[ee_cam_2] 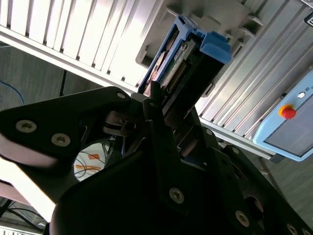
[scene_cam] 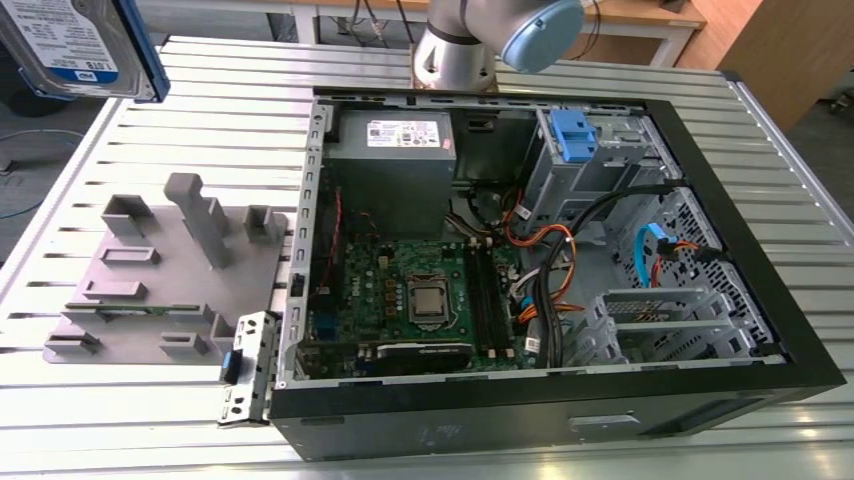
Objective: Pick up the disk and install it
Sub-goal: 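Pick up the disk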
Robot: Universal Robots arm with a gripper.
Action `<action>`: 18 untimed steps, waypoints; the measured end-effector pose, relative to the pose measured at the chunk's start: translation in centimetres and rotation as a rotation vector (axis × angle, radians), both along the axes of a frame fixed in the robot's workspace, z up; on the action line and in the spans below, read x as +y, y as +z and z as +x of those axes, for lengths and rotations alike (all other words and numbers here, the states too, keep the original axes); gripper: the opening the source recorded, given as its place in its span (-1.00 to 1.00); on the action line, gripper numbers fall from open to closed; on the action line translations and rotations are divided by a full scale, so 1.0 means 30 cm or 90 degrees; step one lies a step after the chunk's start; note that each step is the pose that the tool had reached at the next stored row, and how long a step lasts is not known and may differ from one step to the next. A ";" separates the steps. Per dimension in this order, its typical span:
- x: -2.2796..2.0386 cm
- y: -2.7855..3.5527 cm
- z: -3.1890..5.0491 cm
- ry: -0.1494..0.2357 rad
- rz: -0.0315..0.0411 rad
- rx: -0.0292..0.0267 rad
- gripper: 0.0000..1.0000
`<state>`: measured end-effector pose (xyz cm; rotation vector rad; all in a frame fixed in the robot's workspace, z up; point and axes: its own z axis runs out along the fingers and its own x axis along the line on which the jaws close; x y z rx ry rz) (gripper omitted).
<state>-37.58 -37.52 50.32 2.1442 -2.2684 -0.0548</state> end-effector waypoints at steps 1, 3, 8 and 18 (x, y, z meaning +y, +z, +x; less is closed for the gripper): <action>0.000 0.000 0.002 0.000 0.0000 0.0001 -0.31; 0.000 0.000 0.005 0.000 0.0000 0.0000 -0.31; 0.000 0.000 0.011 0.000 0.0000 0.0000 -0.31; 0.000 0.000 0.020 0.000 0.0000 0.0000 -0.31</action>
